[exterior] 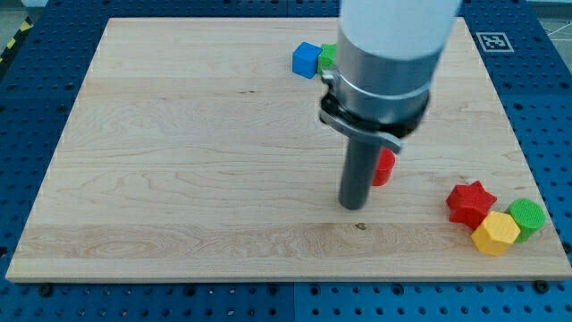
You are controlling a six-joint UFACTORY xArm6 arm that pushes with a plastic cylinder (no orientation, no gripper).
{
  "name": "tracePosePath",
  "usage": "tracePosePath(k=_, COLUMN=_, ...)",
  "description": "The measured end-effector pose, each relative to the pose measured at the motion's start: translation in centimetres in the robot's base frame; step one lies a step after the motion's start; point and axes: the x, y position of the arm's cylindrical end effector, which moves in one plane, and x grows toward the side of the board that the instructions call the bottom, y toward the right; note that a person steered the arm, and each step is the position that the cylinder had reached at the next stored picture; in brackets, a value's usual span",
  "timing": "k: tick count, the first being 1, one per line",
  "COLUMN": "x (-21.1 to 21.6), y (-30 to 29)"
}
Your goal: Push red circle right a bit
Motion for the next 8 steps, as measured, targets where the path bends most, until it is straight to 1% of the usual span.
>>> tracePosePath(k=1, x=2.8, y=1.9)
tracePosePath(k=2, x=3.8, y=0.1)
tracePosePath(k=3, x=2.8, y=-4.1)
tracePosePath(k=4, x=-0.4, y=-6.7)
tracePosePath(k=5, x=-5.3, y=-7.0)
tracePosePath(k=6, x=-6.5, y=-4.3)
tracePosePath(k=8, x=-6.0, y=-2.1)
